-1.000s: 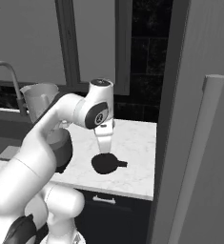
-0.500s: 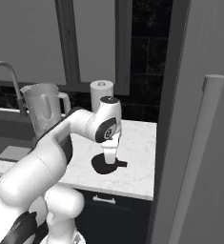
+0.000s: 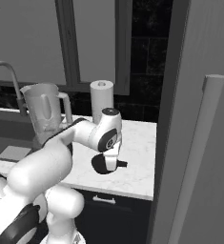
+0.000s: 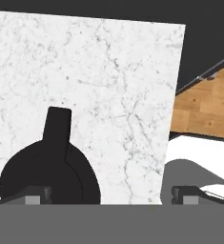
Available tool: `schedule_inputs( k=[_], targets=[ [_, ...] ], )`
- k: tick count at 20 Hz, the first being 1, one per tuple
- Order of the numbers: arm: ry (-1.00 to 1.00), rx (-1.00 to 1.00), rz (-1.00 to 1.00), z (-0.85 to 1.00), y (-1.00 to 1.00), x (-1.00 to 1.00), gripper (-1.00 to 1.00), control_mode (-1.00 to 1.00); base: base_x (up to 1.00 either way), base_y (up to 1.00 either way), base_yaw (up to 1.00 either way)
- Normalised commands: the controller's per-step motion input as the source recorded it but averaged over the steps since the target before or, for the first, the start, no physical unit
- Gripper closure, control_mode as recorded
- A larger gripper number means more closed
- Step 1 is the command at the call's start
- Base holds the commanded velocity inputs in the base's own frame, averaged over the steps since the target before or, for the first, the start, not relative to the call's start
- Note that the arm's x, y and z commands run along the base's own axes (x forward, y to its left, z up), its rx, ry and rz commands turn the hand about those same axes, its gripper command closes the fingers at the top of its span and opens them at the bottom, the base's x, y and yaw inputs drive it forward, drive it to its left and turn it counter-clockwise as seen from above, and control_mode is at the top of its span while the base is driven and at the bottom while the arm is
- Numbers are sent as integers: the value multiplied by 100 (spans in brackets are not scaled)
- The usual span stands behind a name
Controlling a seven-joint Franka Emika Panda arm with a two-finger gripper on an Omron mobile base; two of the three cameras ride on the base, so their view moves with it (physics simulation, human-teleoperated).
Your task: Close the lid blender by securely placing the lid on top.
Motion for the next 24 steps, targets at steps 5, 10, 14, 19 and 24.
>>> schedule_inputs(
  k=[5,10,14,19,24],
  targets=[
    [0,0,0,-25,0,18,-100,-100,0,0,0],
    [0,0,0,-16,0,20,-100,-100,0,0,0],
    [0,1,0,-17,-3,21,-100,-100,0,0,0],
    [0,5,0,-9,-15,18,-100,-100,0,0,0],
    [0,5,0,-16,-17,18,-100,-100,0,0,0]
  ],
)
